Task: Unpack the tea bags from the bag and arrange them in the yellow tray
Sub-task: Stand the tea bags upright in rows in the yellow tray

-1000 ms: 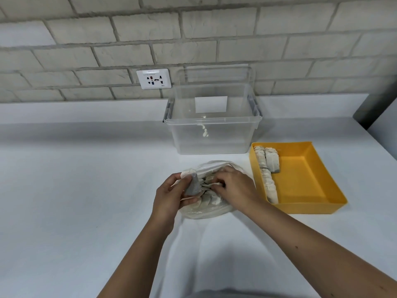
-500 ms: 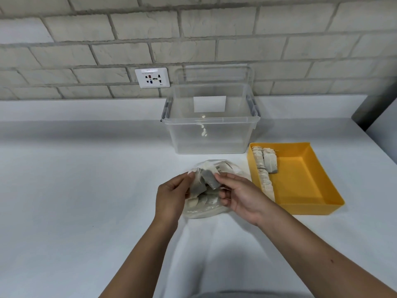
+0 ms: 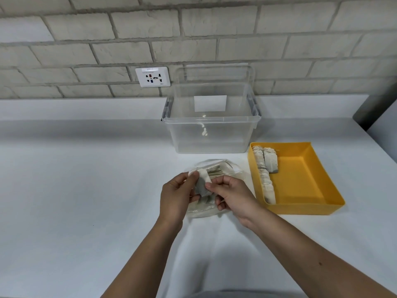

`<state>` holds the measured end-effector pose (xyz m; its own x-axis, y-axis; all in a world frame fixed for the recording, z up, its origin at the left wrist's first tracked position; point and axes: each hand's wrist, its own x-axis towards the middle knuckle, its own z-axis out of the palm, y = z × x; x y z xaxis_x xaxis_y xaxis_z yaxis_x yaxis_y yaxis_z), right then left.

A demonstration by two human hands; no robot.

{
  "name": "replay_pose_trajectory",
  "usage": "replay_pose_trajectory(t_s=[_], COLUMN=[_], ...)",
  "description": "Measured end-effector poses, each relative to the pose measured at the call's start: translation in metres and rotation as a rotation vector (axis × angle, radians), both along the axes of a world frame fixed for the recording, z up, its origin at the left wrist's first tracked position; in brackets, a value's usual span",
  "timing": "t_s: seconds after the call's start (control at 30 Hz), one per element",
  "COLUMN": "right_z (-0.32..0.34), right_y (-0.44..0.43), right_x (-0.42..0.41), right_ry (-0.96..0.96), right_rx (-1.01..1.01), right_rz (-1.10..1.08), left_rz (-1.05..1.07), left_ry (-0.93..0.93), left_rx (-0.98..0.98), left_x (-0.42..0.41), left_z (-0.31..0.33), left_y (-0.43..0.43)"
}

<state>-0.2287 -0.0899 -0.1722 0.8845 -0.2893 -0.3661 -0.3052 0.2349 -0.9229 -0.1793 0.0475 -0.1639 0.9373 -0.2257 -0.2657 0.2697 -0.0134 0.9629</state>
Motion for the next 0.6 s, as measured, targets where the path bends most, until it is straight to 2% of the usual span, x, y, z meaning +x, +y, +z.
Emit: replay_pose_trajectory(t_s=[0.07,0.13,0.2,0.23,0.27,0.4,0.47,0.6], right_z=[0.001,0.002,0.002,0.001,-0.001,-0.009,-0.011,-0.016], right_y=[-0.008,-0.025,-0.041,-0.046,-0.048,-0.043,-0.036,-0.025], right_x=[0.003,0.008,0.012,0.014,0.016,0.021,0.023,0.029], right_ry=[-0.028,-0.070,-0.108,-0.114,-0.109,-0.071,-0.046,-0.063], right_rx=[-0.147,-0.378,-0.602,-0.700,-0.795,-1.073,-1.195,-1.375], right_rz=[-0.036,-0.094,-0.090,-0.063,-0.026,0.179,0.257,0.317], left_rz=[0.009,0.004,-0.061,-0.094,-0.108,-0.004,0.016,-0.015], left_ry=[-0.087,-0.276,-0.620,-0.728,-0.728,-0.421,-0.353,-0.334], left_rx=[0.057,0.157,0.522,0.637,0.644,0.324,0.308,0.299], left_x=[0.003,0.006,0.010,0.011,0.012,0.009,0.008,0.009], left_z=[0.002,0.002,0.000,-0.003,-0.006,-0.004,-0.003,-0.001], left_y=[0.004,0.012,0.021,0.024,0.026,0.022,0.022,0.025])
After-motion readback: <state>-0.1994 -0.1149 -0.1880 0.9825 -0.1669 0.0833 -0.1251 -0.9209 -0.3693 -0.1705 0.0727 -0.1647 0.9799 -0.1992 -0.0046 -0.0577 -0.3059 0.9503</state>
